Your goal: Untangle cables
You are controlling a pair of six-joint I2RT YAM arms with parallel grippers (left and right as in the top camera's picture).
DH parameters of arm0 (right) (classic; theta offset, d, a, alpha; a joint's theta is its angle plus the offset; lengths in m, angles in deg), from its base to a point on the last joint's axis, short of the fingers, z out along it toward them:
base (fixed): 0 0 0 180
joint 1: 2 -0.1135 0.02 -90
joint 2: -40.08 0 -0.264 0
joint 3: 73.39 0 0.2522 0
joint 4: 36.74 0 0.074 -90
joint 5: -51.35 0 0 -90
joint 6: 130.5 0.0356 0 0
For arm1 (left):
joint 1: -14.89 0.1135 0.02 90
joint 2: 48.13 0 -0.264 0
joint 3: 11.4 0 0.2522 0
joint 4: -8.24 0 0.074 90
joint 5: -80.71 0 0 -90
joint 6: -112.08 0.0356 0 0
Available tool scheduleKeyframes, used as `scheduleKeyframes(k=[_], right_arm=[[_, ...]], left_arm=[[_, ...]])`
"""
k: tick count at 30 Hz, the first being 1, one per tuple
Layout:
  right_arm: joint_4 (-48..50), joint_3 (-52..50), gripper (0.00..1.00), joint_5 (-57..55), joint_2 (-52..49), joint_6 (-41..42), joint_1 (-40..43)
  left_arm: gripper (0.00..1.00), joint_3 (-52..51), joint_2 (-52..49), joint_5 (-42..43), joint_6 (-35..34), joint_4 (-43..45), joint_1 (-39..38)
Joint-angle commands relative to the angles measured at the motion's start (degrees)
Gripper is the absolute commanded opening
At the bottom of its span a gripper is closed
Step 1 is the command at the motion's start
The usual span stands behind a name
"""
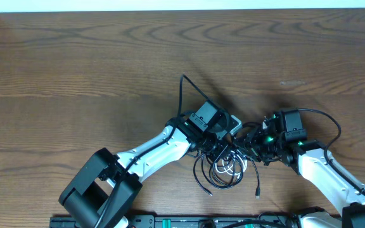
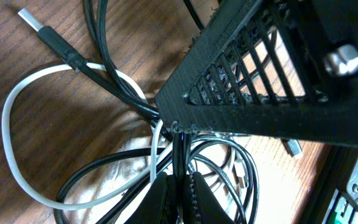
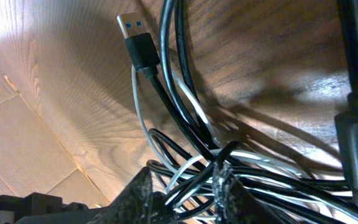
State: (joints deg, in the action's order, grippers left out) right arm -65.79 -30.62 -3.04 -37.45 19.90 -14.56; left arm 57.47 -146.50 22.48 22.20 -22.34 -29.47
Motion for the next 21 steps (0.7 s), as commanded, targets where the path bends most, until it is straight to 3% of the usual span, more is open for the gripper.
scheduleKeyframes(k=[1, 13, 21], right_arm=[[-0.1, -0.4, 0.26, 1.0, -0.5, 4.6, -0.9], [1.2, -0.4, 0.28, 0.8, -0.5, 7.9, 0.1], [1.5, -0.4, 0.33, 9.1, -0.5, 7.7, 4.4]], left_arm=[[0.08, -0.3, -0.6, 2.3, 1.7, 0.2, -0.1], [0.08, -0.3, -0.6, 2.3, 1.8, 0.2, -0.1], [0.07, -0.3, -0.6, 2.3, 1.8, 0.2, -0.1]])
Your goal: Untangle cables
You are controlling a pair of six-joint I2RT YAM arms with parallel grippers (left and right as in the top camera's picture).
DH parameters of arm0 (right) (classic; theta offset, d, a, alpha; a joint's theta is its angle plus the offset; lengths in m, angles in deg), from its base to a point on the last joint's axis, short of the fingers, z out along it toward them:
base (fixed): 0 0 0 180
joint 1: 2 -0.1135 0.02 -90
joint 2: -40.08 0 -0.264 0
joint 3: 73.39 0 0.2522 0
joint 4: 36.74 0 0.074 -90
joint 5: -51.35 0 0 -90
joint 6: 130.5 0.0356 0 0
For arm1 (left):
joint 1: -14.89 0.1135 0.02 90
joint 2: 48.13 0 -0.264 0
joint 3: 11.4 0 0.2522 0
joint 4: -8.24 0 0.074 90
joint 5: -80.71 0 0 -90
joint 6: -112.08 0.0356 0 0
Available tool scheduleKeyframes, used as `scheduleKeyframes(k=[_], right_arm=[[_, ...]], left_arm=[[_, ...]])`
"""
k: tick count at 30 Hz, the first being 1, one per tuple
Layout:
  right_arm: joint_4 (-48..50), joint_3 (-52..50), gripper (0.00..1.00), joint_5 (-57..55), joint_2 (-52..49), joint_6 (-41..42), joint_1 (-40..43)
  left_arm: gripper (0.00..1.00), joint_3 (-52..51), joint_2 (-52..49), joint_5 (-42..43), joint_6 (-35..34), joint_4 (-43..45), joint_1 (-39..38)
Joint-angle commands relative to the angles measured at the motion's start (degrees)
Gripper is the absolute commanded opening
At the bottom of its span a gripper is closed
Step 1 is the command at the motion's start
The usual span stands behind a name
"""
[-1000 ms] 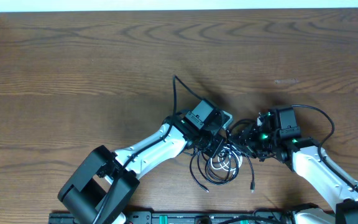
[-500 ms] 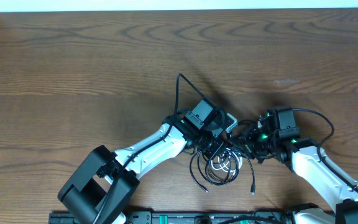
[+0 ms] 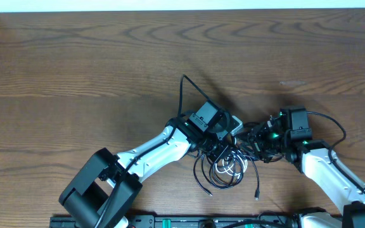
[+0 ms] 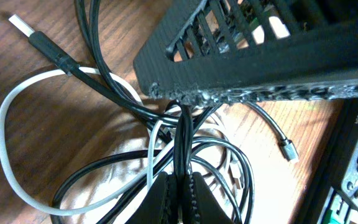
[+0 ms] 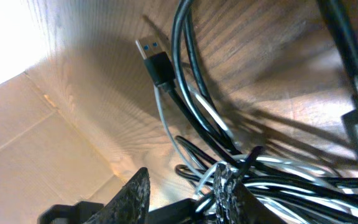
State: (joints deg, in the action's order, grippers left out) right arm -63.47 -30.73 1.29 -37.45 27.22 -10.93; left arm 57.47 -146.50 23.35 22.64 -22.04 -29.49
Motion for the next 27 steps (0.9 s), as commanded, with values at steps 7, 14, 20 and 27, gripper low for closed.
scheduleKeyframes(k=[7, 14, 20, 27], right_arm=[[-6.4, -0.3, 0.34, 4.6, -0.5, 0.4, -0.1], [-6.1, -0.3, 0.31, -0.2, -0.5, 4.1, -1.9], [-5.8, -0.3, 0.28, -3.8, -0.5, 4.7, -3.1], [-5.9, -0.3, 0.25, -5.5, -0.5, 4.7, -4.2]], left_arm=[[0.07, -0.3, -0.6, 1.4, 1.3, -0.1, -0.1], [0.07, -0.3, -0.6, 1.5, 1.3, -0.1, -0.1], [0.07, -0.3, -0.6, 1.5, 1.3, -0.1, -0.1], [0.07, -0.3, -0.6, 1.5, 1.3, -0.1, -0.1]])
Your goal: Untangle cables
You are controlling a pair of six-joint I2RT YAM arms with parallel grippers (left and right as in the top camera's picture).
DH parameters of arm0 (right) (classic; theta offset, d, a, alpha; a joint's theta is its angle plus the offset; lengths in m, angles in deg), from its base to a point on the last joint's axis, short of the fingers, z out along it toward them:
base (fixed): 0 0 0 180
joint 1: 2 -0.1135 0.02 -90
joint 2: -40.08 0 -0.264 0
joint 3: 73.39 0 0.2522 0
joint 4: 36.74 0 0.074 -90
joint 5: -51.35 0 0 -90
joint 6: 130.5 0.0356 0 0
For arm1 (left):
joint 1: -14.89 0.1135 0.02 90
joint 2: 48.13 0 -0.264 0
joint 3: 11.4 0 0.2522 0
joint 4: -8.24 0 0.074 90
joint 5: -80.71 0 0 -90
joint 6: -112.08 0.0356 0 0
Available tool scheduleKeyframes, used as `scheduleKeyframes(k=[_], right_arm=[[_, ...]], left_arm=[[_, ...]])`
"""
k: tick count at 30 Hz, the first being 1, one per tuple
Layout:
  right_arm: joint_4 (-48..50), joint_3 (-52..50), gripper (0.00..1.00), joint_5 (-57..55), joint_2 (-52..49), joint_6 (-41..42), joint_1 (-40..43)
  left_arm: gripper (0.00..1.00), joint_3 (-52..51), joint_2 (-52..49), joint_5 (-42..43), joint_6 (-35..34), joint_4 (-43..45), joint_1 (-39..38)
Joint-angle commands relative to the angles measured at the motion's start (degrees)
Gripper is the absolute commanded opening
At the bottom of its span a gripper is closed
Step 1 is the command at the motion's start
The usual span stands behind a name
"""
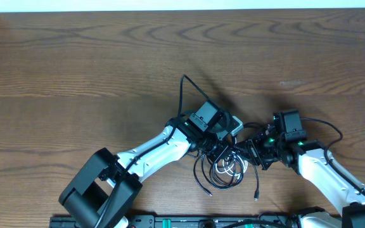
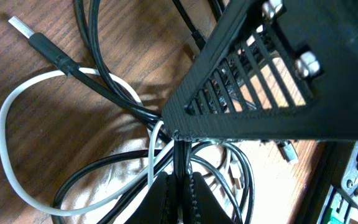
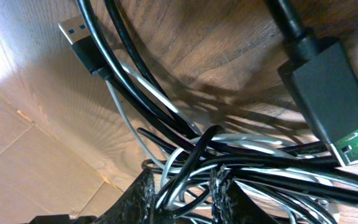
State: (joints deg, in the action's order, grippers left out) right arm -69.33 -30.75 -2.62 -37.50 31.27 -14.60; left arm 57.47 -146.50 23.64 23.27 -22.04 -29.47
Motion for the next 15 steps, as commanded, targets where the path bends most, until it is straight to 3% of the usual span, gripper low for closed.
scheduleKeyframes(k=[1, 7, 15], right_arm=[[0.0, -0.3, 0.25, -1.6, -0.4, 0.7, -0.5], [0.2, -0.3, 0.25, -1.6, -0.4, 1.0, -0.5], [0.2, -0.3, 0.14, -1.4, -0.4, 1.3, -0.5]], left_arm=[[0.07, -0.3, -0.6, 1.2, 0.7, -0.1, -0.1], [0.07, -0.3, -0.6, 1.2, 0.7, -0.1, -0.1], [0.07, -0.3, -0.6, 1.2, 0.7, -0.1, -0.1]])
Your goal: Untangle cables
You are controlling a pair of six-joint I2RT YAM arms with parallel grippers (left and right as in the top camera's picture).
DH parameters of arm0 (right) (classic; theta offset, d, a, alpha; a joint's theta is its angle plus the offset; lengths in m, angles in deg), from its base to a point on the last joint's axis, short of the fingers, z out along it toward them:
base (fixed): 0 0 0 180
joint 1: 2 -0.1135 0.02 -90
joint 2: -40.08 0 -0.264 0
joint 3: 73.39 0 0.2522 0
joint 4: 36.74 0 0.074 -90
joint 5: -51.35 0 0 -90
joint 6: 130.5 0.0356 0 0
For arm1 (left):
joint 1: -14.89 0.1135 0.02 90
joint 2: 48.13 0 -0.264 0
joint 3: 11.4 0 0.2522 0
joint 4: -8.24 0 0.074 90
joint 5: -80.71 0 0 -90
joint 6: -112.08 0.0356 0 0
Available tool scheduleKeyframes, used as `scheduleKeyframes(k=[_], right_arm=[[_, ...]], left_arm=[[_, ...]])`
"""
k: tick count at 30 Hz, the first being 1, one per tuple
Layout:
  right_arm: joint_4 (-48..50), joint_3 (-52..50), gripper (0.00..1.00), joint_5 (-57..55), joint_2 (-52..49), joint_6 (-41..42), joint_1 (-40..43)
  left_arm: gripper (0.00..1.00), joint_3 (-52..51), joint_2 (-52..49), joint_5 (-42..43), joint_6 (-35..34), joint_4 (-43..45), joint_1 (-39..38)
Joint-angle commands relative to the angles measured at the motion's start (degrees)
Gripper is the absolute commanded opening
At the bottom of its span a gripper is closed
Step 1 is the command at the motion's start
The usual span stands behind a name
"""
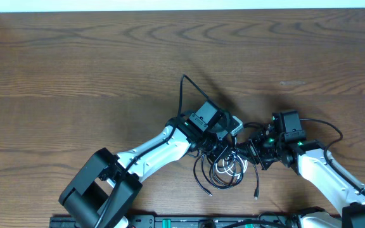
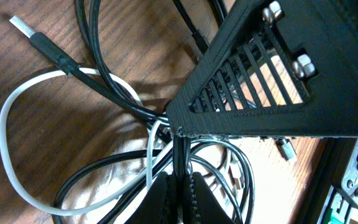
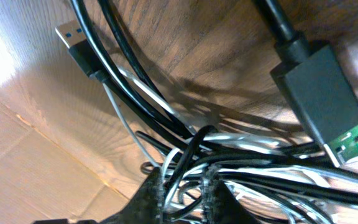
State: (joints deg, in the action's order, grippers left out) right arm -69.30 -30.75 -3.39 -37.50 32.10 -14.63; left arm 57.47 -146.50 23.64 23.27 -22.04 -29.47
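Note:
A tangle of black and white cables (image 1: 224, 170) lies on the wooden table (image 1: 75, 63) near its front edge. My left gripper (image 1: 222, 149) is at the tangle's top edge; in its wrist view the fingertips (image 2: 180, 198) are shut on a black strand, with a white loop (image 2: 8, 124) and a silver USB plug (image 2: 22, 25) to the left. My right gripper (image 1: 252, 151) comes in from the right. Its jaws (image 3: 183, 190) stand narrowly apart around several black and white strands. A blue USB plug (image 3: 73, 36) and a black connector (image 3: 319, 93) lie beyond.
One black cable end (image 1: 182, 85) runs up the table from the left wrist. Another loose plug (image 1: 257, 190) hangs toward the front edge. A black rail (image 1: 170, 221) borders the front of the table.
The right gripper's jaws have narrowed around the strands between them. The left gripper stays shut on its black strand, and both arms have barely moved.
The left gripper held the same black strand throughout. The right gripper was open around strands at the tangle, then sat slightly farther right, then came back in, and now its jaws are closer together around the strands.

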Motion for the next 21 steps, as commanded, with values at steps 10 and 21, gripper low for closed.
scheduleKeyframes(k=[10, 21], right_arm=[[-0.1, -0.3, 0.01, 0.0, -0.4, 1.5, -0.5], [-4.7, -0.3, 0.01, -1.1, -0.4, -4.0, -0.5]], left_arm=[[0.07, -0.3, -0.6, 1.2, 0.7, -0.1, -0.1], [0.07, -0.3, -0.6, 1.1, 0.7, 0.3, -0.1]])
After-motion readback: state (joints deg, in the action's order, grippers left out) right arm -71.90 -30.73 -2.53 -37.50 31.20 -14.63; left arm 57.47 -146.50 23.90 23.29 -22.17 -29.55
